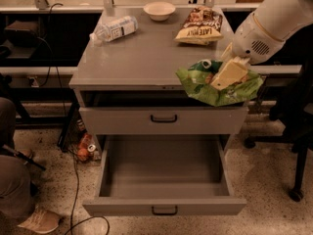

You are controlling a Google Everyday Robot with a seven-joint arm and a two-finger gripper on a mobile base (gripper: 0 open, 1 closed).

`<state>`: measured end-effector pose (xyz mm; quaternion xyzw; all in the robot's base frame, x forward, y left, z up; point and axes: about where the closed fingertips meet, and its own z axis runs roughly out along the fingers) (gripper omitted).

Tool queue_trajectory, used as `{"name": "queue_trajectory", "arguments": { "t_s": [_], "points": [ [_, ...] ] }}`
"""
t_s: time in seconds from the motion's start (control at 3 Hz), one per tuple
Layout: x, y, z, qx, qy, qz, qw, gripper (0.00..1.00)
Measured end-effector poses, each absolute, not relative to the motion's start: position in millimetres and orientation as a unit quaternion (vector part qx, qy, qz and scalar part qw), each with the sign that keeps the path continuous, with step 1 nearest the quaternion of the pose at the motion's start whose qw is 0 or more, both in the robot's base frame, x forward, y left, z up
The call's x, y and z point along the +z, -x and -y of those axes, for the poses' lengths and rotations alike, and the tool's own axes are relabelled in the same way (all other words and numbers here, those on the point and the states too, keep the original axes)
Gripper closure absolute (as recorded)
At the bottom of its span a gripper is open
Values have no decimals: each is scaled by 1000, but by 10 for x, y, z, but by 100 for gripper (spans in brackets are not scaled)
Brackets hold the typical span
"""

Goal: Place green rice chip bag into middle drawer

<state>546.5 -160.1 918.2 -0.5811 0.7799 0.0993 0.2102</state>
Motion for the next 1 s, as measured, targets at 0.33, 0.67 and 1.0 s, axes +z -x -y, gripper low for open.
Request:
{"name": "queue_trajectory", "arguments": {
  "t_s": [0.33, 0.67, 1.0],
  "points": [
    [9125, -5459, 1602, 103, 579, -782, 207, 100],
    [8824, -5423, 1607, 124, 566, -792, 190, 100],
    [8307, -5239, 1631, 167, 519, -819, 181, 100]
  ]
}}
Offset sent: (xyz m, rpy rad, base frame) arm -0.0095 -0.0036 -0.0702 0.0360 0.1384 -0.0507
